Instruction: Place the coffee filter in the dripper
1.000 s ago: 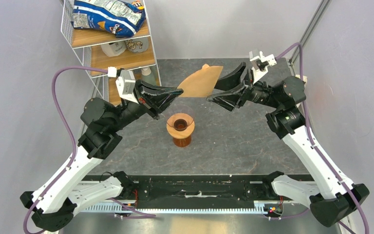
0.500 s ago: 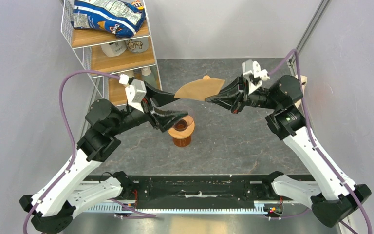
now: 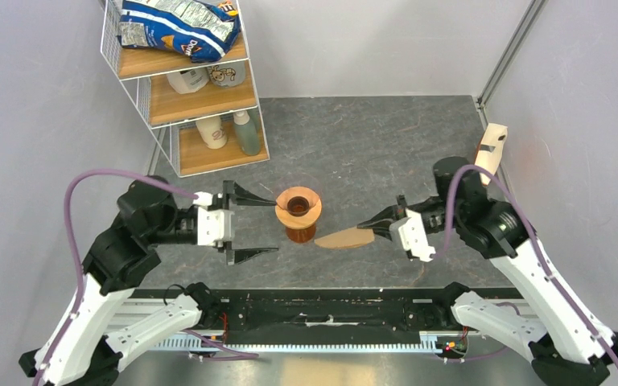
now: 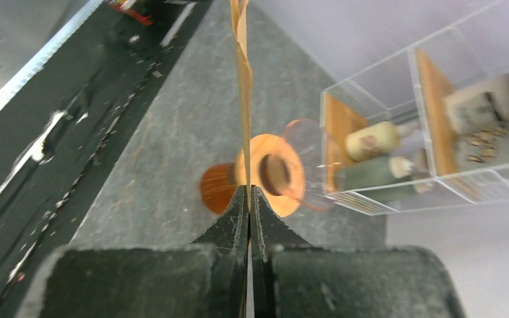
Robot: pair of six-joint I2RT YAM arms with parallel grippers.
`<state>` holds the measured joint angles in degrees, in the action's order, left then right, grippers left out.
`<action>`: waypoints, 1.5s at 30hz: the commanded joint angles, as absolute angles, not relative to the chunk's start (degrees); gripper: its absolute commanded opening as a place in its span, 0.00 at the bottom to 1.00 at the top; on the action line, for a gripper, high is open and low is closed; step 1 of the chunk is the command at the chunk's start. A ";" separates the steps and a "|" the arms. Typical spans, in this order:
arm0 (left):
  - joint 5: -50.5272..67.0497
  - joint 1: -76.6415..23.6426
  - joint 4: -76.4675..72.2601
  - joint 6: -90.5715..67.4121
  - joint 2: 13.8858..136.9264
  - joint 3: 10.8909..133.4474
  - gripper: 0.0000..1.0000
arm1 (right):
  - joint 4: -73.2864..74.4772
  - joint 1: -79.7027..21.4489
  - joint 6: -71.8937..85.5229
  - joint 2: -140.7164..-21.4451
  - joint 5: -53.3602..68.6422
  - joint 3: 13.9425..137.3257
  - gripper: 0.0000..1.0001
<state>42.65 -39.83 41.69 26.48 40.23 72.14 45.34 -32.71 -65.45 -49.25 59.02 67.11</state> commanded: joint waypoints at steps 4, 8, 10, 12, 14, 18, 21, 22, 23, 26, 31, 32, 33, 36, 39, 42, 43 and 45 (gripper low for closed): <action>48.33 -42.88 38.23 26.39 47.78 73.87 0.84 | 56.69 -40.27 -72.22 -55.38 53.43 71.27 0.00; 46.47 -47.83 38.08 24.35 49.92 73.72 0.77 | 57.04 -43.39 -69.52 -57.24 52.20 72.07 0.00; 45.65 -50.47 39.04 24.86 50.35 73.25 0.71 | 56.25 -44.52 -67.95 -57.91 51.37 71.83 0.00; 45.08 -52.31 39.10 23.60 50.66 72.37 0.66 | 55.33 -45.06 -65.90 -58.50 51.10 71.57 0.00; 45.26 -52.76 38.29 21.43 50.51 71.19 0.61 | 53.82 -45.39 -63.22 -58.92 50.98 71.29 0.00; 45.28 -53.21 36.41 18.54 50.29 69.80 0.53 | 51.15 -46.00 -57.78 -59.56 50.90 70.88 0.00; 44.01 -53.74 35.29 16.74 50.25 68.73 0.53 | 49.18 -46.05 -55.42 -59.53 50.79 70.50 0.00; 43.63 -53.93 35.20 16.65 50.11 67.86 0.55 | 48.96 -46.05 -55.40 -59.52 51.01 70.40 0.00; 43.36 -54.10 35.18 16.78 49.90 66.87 0.58 | 48.87 -46.05 -55.48 -59.44 51.14 70.32 0.00; 43.08 -54.40 34.40 16.71 49.43 65.36 0.60 | 49.62 -46.42 -55.55 -59.57 50.89 70.62 0.00; 44.08 -54.47 31.62 13.78 50.01 65.63 0.61 | 52.49 -47.26 -57.21 -60.08 50.71 71.32 0.00; 44.12 -54.49 31.76 13.96 50.16 65.82 0.61 | 52.56 -47.42 -57.21 -60.13 50.76 71.33 0.00; 44.12 -54.45 32.13 14.62 50.08 65.97 0.61 | 52.65 -47.61 -57.26 -59.99 50.76 71.16 0.00; 43.83 -54.37 32.10 14.37 50.13 67.15 0.63 | 52.81 -48.33 -57.09 -59.89 49.94 70.93 0.00; 44.62 -54.49 31.95 13.49 50.73 68.15 0.64 | 53.26 -48.68 -57.71 -60.00 49.59 70.78 0.00; 45.11 -54.54 31.73 12.59 51.47 68.71 0.64 | 53.00 -49.09 -57.07 -60.29 49.07 71.16 0.00; 45.11 -54.56 31.36 12.00 51.63 68.79 0.64 | 52.94 -49.17 -57.05 -60.29 48.84 71.13 0.00; 45.48 -54.58 30.44 10.63 51.84 68.81 0.64 | 52.99 -49.44 -56.72 -60.47 48.31 71.41 0.00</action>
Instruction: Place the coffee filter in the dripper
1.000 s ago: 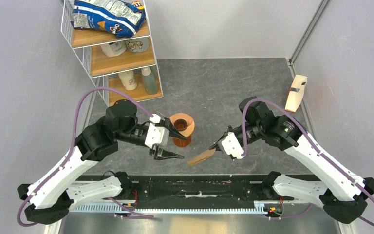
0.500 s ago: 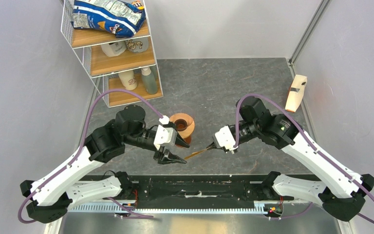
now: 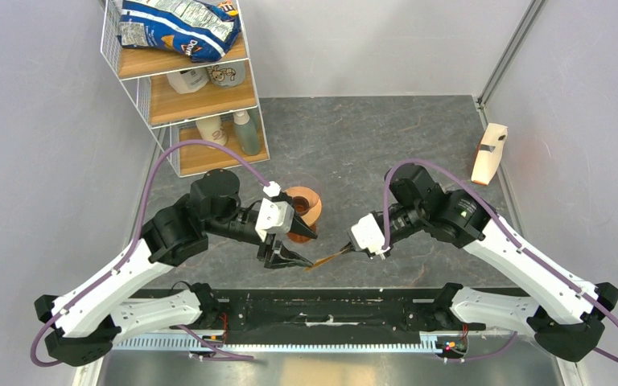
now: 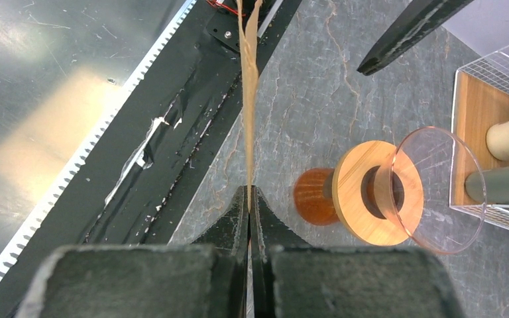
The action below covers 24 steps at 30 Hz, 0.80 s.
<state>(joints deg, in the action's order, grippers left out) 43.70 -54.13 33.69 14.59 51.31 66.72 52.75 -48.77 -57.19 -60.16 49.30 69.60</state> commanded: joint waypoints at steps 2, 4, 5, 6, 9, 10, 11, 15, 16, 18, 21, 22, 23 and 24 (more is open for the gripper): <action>46.22 -54.82 30.37 10.53 52.11 69.08 0.64 | 53.09 -49.61 -55.78 -60.73 47.59 71.96 0.00; 46.68 -55.07 30.45 10.70 52.26 69.25 0.64 | 53.33 -49.66 -55.22 -61.03 47.34 72.46 0.00; 46.62 -55.23 30.40 10.58 52.35 69.33 0.64 | 53.35 -49.74 -55.09 -61.01 47.29 72.51 0.00; 46.28 -55.28 30.41 10.58 52.52 69.47 0.64 | 53.31 -49.75 -55.00 -60.94 47.29 72.51 0.00; 45.38 -55.31 30.23 10.47 52.97 69.78 0.63 | 53.04 -49.85 -54.73 -60.80 47.20 72.34 0.00; 44.99 -55.37 30.24 10.48 53.05 69.86 0.62 | 52.92 -49.86 -54.88 -60.72 47.20 72.17 0.00; 44.62 -55.35 30.24 10.53 53.15 69.87 0.61 | 52.91 -49.93 -55.06 -60.61 47.20 72.16 0.00; 42.75 -55.32 30.50 11.32 53.19 69.70 0.56 | 53.06 -50.01 -55.61 -60.52 47.37 72.32 0.00; 42.40 -55.36 30.50 11.36 53.31 69.61 0.55 | 53.09 -50.09 -55.64 -60.50 47.39 72.33 0.00; 42.01 -55.30 30.50 11.37 53.31 69.44 0.53 | 53.08 -50.16 -55.51 -60.56 47.46 72.56 0.00; 41.04 -55.36 30.58 11.97 53.18 69.28 0.52 | 53.09 -50.27 -55.49 -60.40 47.38 72.51 0.00; 40.75 -55.30 30.71 12.22 53.26 69.26 0.51 | 52.97 -50.27 -55.08 -60.40 47.29 72.65 0.00; 40.61 -55.35 30.84 12.57 53.26 69.18 0.50 | 52.83 -50.30 -54.67 -60.47 47.24 72.60 0.00; 40.48 -55.37 30.85 12.83 53.25 69.09 0.50 | 52.59 -50.28 -54.31 -60.47 47.11 72.60 0.00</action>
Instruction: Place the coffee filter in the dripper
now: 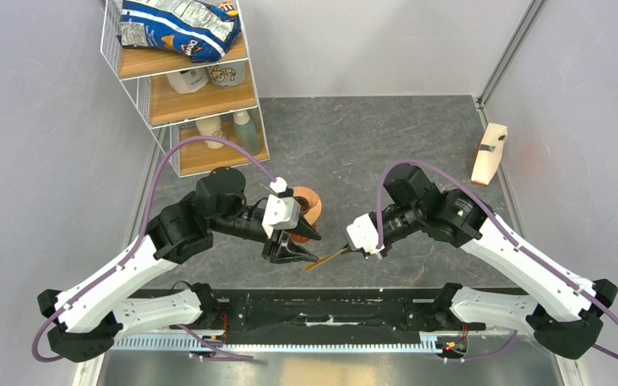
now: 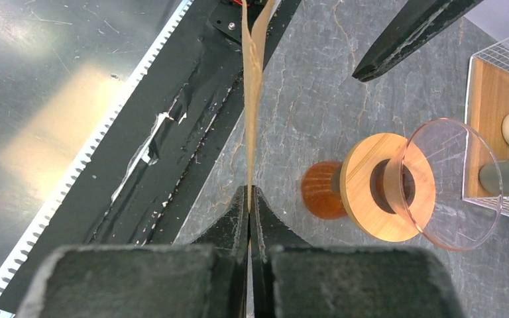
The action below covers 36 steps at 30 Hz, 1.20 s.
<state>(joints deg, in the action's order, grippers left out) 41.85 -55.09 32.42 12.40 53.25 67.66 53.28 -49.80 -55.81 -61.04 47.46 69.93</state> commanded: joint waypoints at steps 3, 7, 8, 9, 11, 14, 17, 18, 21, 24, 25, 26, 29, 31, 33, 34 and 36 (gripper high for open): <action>40.16 -55.36 31.11 13.38 53.04 68.86 0.50 | 51.09 -50.36 -51.37 -60.50 46.14 72.62 0.00; 38.08 -55.46 31.81 15.16 52.75 68.09 0.49 | 49.31 -50.36 -48.43 -60.60 45.70 72.66 0.00; 37.29 -55.45 31.89 15.53 52.59 67.91 0.48 | 48.87 -50.31 -47.66 -60.64 45.55 72.69 0.00; 36.43 -55.50 31.90 15.87 52.57 67.70 0.48 | 48.50 -50.33 -47.19 -60.73 45.53 72.79 0.00; 34.99 -55.52 32.04 16.12 52.46 67.19 0.47 | 47.47 -50.32 -45.93 -60.65 45.23 72.77 0.00; 33.69 -55.48 32.39 16.84 52.21 66.18 0.47 | 46.65 -50.32 -44.53 -60.82 45.18 72.96 0.00; 33.40 -55.52 32.93 17.24 52.11 65.27 0.47 | 46.20 -50.34 -44.03 -60.75 45.18 72.99 0.00; 33.31 -55.54 32.91 17.21 52.11 64.98 0.47 | 45.94 -50.34 -43.46 -60.82 45.09 73.06 0.00; 33.46 -55.48 32.24 15.78 51.84 63.87 0.46 | 45.12 -50.31 -42.01 -60.84 45.41 73.13 0.00; 33.84 -55.54 30.80 13.46 51.69 63.22 0.39 | 44.25 -50.35 -41.00 -60.66 45.84 73.05 0.00; 33.76 -55.49 30.35 12.68 51.70 63.11 0.31 | 44.08 -50.28 -40.79 -60.69 45.75 73.09 0.00; 33.47 -55.46 29.93 11.77 51.54 63.11 0.23 | 43.96 -50.32 -40.63 -60.62 45.58 72.95 0.00; 31.70 -54.88 28.99 8.98 51.50 63.02 0.02 | 43.53 -50.31 -40.05 -60.12 44.03 72.70 0.25; 31.29 -53.60 28.12 6.68 51.33 63.10 0.02 | 43.02 -50.33 -39.50 -59.58 41.85 72.23 0.46; 32.42 -52.16 27.14 3.44 51.31 63.11 0.02 | 41.73 -50.34 -38.99 -58.72 38.87 71.22 0.87; 32.94 -51.37 26.46 1.07 51.36 63.18 0.02 | 40.47 -50.35 -38.84 -58.27 36.88 70.61 0.96; 33.75 -50.05 25.51 -3.32 51.75 63.28 0.02 | 38.53 -50.31 -39.46 -57.42 32.30 69.44 0.97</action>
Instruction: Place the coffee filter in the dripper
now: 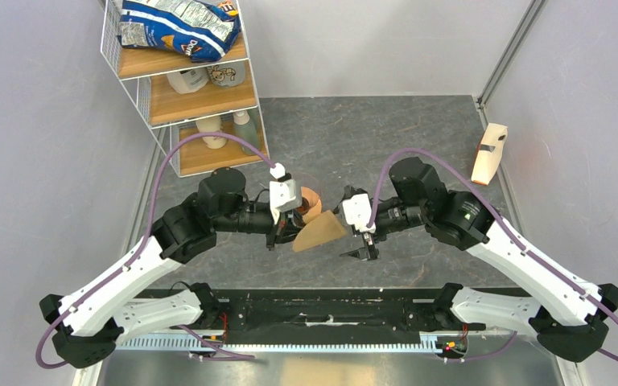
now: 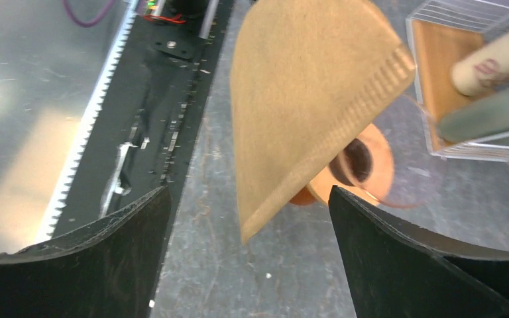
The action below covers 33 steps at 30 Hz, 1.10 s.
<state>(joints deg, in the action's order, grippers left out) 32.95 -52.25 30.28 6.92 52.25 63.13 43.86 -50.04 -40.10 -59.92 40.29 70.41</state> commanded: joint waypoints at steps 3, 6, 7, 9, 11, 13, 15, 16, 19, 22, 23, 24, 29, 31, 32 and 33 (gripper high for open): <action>34.32 -48.04 23.55 -9.47 52.35 62.96 0.02 | 34.59 -50.38 -41.99 -55.50 28.84 66.66 0.97; 34.13 -46.66 21.11 -15.84 53.07 62.52 0.02 | 29.88 -51.33 -42.96 -54.97 23.69 65.02 0.97; 33.98 -46.27 20.22 -18.46 53.37 62.29 0.02 | 29.12 -51.85 -43.57 -55.29 21.84 64.90 0.97; 33.66 -45.74 18.47 -22.47 53.63 61.90 0.02 | 27.86 -52.90 -44.72 -55.90 19.51 64.74 0.95; 32.63 -45.62 17.64 -25.05 54.03 62.04 0.02 | 25.80 -54.19 -45.68 -56.08 17.23 64.05 0.93; 31.88 -45.37 17.49 -26.91 54.34 62.05 0.02 | 24.19 -55.45 -46.85 -56.33 14.85 63.48 0.88; 31.60 -45.20 17.49 -27.74 54.54 62.13 0.02 | 23.78 -56.26 -47.56 -56.81 13.36 63.41 0.84; 31.59 -45.18 17.49 -27.78 54.51 62.14 0.02 | 23.87 -56.56 -47.88 -57.08 12.76 63.40 0.82; 31.49 -45.18 17.40 -27.83 54.45 62.05 0.02 | 23.79 -57.04 -48.34 -57.25 12.27 63.44 0.75; 31.08 -45.11 17.91 -27.20 54.14 61.80 0.02 | 24.38 -57.21 -48.51 -57.33 12.22 63.52 0.67; 31.08 -45.09 18.09 -26.89 54.06 61.79 0.02 | 24.63 -57.22 -48.51 -57.26 12.08 63.55 0.65; 31.19 -45.09 18.27 -26.43 53.89 61.79 0.02 | 24.91 -57.19 -48.43 -57.26 11.87 63.66 0.65; 28.46 -45.09 20.45 -24.61 53.49 61.69 0.02 | 27.18 -57.22 -47.65 -56.84 11.73 64.33 0.74; 26.65 -45.00 21.15 -23.79 53.49 61.70 0.02 | 27.97 -57.21 -46.95 -56.29 12.48 64.61 0.84; 25.31 -45.00 21.60 -23.64 53.58 61.78 0.02 | 28.17 -57.22 -46.03 -55.96 13.11 64.73 0.87; 24.29 -44.87 21.70 -23.64 53.72 61.82 0.02 | 28.17 -57.22 -44.39 -55.82 13.46 65.22 0.89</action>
